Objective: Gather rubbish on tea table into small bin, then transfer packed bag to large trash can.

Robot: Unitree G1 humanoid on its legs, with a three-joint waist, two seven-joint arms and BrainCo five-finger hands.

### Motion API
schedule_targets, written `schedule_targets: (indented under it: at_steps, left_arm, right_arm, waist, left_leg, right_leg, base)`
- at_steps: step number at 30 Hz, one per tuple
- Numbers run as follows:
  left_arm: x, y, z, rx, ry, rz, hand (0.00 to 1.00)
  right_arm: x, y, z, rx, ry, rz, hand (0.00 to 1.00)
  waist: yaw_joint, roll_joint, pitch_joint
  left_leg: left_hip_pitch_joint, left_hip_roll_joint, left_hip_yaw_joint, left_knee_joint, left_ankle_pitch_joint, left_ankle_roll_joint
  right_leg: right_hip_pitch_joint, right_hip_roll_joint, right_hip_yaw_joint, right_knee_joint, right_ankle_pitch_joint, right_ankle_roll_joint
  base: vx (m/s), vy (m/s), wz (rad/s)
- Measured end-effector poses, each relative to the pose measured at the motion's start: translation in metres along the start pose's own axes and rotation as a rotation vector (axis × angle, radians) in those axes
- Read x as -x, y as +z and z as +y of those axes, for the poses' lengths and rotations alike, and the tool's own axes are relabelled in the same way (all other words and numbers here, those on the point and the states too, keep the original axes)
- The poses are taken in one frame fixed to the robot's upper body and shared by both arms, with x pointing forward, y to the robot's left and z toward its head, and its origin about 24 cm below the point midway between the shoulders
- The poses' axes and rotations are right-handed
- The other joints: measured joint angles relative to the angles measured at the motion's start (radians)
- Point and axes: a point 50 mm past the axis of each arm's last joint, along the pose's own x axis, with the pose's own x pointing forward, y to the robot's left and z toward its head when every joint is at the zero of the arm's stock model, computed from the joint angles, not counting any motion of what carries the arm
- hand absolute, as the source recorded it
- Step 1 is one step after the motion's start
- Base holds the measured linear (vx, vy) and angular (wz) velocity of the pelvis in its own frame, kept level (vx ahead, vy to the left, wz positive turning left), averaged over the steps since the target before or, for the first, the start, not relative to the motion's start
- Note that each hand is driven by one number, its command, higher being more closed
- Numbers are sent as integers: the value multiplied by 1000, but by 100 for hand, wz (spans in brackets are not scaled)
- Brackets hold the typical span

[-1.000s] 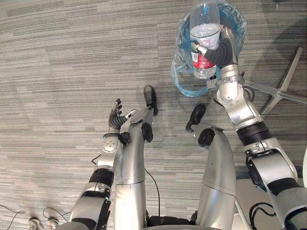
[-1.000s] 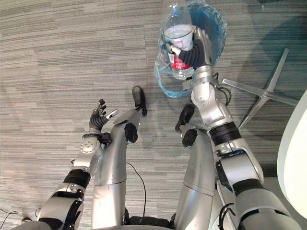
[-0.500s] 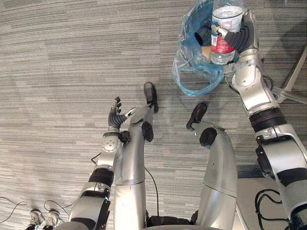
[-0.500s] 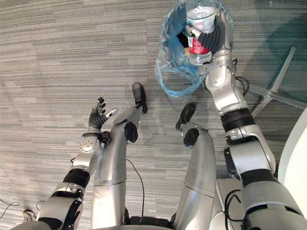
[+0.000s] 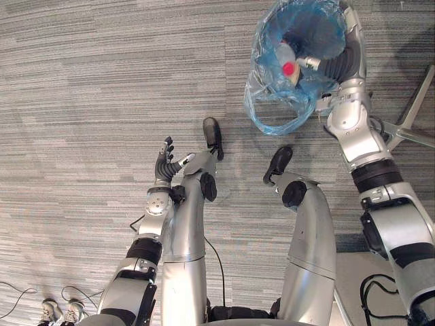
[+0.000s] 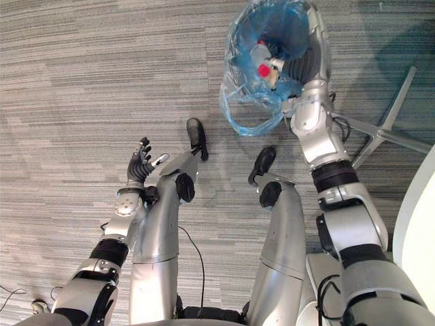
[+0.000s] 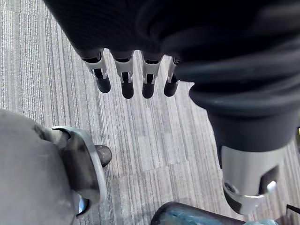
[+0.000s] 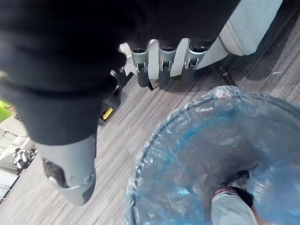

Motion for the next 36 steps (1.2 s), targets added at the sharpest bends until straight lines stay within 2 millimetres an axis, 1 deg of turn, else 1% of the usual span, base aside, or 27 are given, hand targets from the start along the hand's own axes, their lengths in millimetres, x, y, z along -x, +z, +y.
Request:
schedule_targets:
  at_steps: [3,7,9,14,17,20,23,24,27,29,32,34,35,36]
  left_arm:
    - [0,0,1,-4,1,-1,0]
    - [-1,1,3,-6,7,-2,0]
    - [-1,0,6,-1,20,3,0]
    - [-1,0,6,-17,16,2,0]
    - [-1,0,7,-24,17,2,0]
    - [-1,0,10,-36,19,5,0]
    - [-2,0,13,-46,22,5,0]
    - [-2,0,14,-48,23,4,0]
    - [-2,0,16,-54,26,2,0]
    - [-3,2,20,-62,32,-3,0]
    - [-3,2,23,-66,39,-5,0]
    - [-3,3,25,-71,41,-6,0]
    - [-4,3,25,-71,42,-9,0]
    - [-4,4,25,-71,42,-10,0]
  right_arm:
    - [7,2,5,2,15,-18,0]
    - [13,13,9,13,24,-84,0]
    - [15,15,11,36,30,-106,0]
    - [18,16,16,145,91,-161,0]
    - [21,13,24,246,170,-196,0]
    - [23,0,34,372,273,-188,0]
    - [21,-13,37,476,344,-163,0]
    - [21,-15,37,487,351,-154,0]
    - [16,-25,33,539,364,-108,0]
    - [10,-33,26,582,354,-60,0]
    - [9,-46,20,627,349,14,0]
    - [7,-48,17,642,338,36,0]
    - [5,-49,14,647,327,48,100]
    - [4,-50,13,647,322,58,100]
  waist:
    - [0,0,0]
    - [0,-2,-2]
    - [-2,-3,-2]
    - [-2,-3,-2]
    - [-2,-10,-6]
    - [-2,-22,-12]
    - [-1,-23,-13]
    - [-1,-23,-13]
    - [1,-23,-17]
    - [-1,-24,-17]
    - [2,-24,-17]
    - [0,-24,-17]
    - [0,-24,-17]
    - [1,-24,-17]
  left_leg:
    - [0,5,0,7,-4,5]
    - [0,16,3,8,-5,7]
    - [0,16,3,8,-5,7]
    - [0,17,4,7,-3,3]
    - [0,17,5,6,-2,3]
    - [-1,17,5,2,-3,3]
    - [-4,14,4,-5,-4,5]
    - [-5,14,4,-6,-4,5]
    - [-20,13,4,-12,-3,3]
    - [-36,6,3,-14,3,-4]
    - [-46,-3,-4,-15,8,-8]
    - [-50,-4,-5,-20,13,-6]
    - [-54,-4,-5,-22,14,-7]
    - [-55,-4,-5,-23,15,-7]
  right_leg:
    - [2,4,1,0,-1,1]
    - [2,15,3,-7,1,-1]
    - [2,16,3,-8,1,-1]
    - [2,16,3,-11,2,-1]
    - [2,16,3,-12,2,-1]
    - [2,16,1,-14,1,-1]
    - [0,14,-4,-15,1,-1]
    - [-1,13,-5,-15,1,-1]
    - [-17,10,-8,-13,1,-1]
    - [-36,2,-9,-1,-3,-7]
    - [-47,-6,-12,11,-8,-14]
    - [-53,-7,-13,12,-9,-15]
    - [-57,-7,-14,12,-9,-16]
    - [-59,-7,-14,13,-10,-16]
  base:
    - [-24,7,-6]
    - [-23,5,-8]
    - [0,0,0]
    - [-47,12,0]
    - [0,0,0]
    - [0,0,0]
    - [0,0,4]
    - [0,0,6]
    - [-5,2,6]
    - [-38,15,12]
    - [-43,11,14]
    - [-51,12,4]
    - [-59,16,3]
    - [-63,18,4]
